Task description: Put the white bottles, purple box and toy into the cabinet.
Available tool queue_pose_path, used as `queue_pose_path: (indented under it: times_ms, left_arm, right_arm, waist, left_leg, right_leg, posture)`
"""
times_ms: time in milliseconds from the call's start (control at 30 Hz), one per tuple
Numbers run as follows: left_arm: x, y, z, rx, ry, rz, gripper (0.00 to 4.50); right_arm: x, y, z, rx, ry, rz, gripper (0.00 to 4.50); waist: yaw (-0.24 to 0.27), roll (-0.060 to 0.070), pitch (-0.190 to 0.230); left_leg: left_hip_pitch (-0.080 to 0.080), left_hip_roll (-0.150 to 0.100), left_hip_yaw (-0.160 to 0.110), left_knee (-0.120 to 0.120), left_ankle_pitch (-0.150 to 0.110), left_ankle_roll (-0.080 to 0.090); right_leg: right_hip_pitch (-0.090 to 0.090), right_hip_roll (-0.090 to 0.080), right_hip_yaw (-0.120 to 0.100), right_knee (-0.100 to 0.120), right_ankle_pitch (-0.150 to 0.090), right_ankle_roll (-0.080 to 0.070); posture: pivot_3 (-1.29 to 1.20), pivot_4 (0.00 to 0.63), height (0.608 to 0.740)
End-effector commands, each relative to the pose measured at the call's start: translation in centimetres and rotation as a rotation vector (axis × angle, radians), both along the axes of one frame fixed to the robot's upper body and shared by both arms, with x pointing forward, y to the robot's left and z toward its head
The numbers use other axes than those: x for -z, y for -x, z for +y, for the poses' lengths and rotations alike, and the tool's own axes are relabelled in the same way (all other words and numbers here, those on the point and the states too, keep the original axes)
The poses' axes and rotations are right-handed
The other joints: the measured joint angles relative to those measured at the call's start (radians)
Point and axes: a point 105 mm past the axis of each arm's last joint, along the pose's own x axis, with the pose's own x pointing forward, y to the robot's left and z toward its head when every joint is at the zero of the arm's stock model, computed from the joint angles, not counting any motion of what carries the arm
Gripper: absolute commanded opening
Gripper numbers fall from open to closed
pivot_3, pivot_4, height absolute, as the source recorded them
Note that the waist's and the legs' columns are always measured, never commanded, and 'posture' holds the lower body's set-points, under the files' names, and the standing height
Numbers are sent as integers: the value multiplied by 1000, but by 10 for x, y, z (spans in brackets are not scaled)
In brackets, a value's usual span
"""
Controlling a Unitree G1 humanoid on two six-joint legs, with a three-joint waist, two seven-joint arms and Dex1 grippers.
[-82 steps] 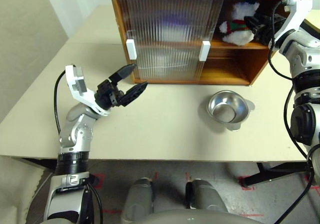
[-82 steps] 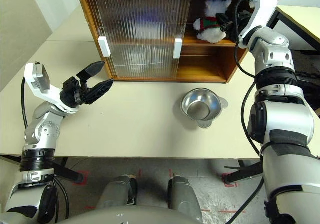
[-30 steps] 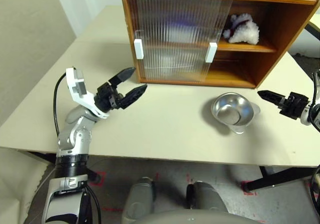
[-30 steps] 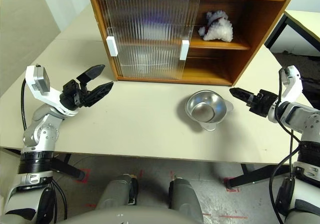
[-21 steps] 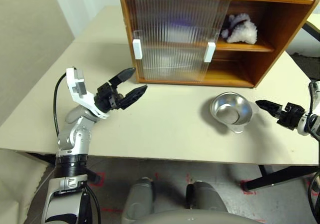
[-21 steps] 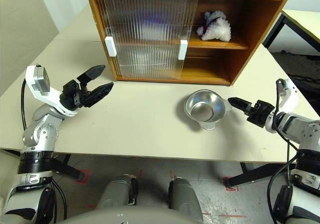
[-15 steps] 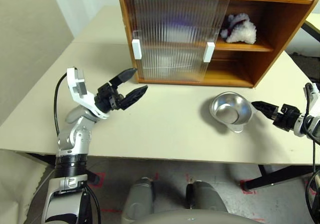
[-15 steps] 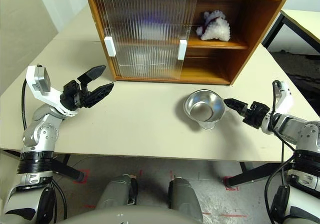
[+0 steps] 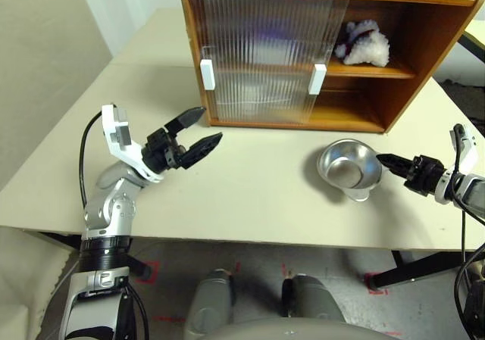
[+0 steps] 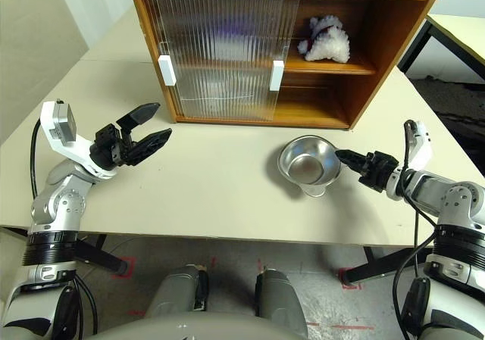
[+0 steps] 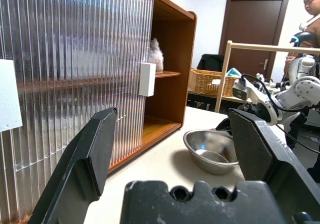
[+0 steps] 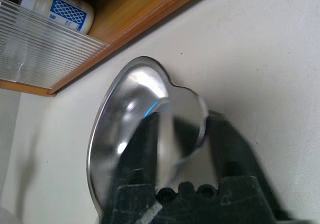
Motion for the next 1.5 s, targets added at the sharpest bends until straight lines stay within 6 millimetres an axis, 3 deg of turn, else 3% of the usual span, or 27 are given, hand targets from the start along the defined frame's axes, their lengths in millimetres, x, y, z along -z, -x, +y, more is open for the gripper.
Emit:
queue_pose_path:
  times_ms: [33,133,267,400,567,967,1267,1500]
  left_arm:
    - [-2,0,-1,3,-17,-6,4500]
    - [-2,0,-2,5,-19,-4,4500]
    - [1,1,-4,18,-42,9,4500]
    - [1,0,-4,11,-39,13,4500]
    - [1,-1,-2,6,-37,21,4500]
    - [-1,-1,-1,11,-30,16,4500]
    - [-3,-1,0,15,-30,14,4500]
    - [-5,1,2,11,-34,13,4500]
  right_arm:
    - [-4,0,1,-12,-19,-15,710]
    - [-4,1,1,-15,-27,-15,263]
    - [-7,3,4,-26,-62,-19,105]
    - [-11,1,7,-20,-116,-37,41]
    - [-34,-11,7,49,-288,-122,1]
    - [-64,-36,-16,329,-622,-270,1]
    - [-63,-55,-17,493,-778,-307,1]
    - [-53,-74,5,536,-802,-290,1]
  waist:
    - [-1,0,0]
    - [1,-2,-2]
    - [6,-5,-3]
    - [5,-5,-3]
    - [4,-4,-3]
    - [-2,1,0]
    - [-12,4,2]
    - [-29,6,3]
  left_leg:
    - [0,0,0,0,0,0]
    - [1,0,0,0,0,0]
    - [1,0,-1,0,0,0]
    - [1,0,-1,0,0,0]
    - [0,0,-1,-2,0,0]
    - [-1,0,0,-5,0,0]
    - [-1,0,0,-5,0,0]
    - [-1,0,0,-5,0,0]
  right_leg:
    - [0,0,0,0,0,0]
    - [1,0,0,0,0,0]
    - [2,0,-1,-1,0,0]
    - [2,-2,-1,-3,0,0]
    - [1,-2,-1,-3,0,0]
    - [-1,-1,0,-3,-1,0]
    - [-1,-1,1,-3,0,1]
    - [-1,0,1,-3,0,1]
  posture:
    - [139,9,740]
    - [135,10,740]
    - [133,10,740]
    - [133,10,740]
    - [131,11,740]
    - [126,8,740]
    - [124,8,740]
    - [140,10,740]
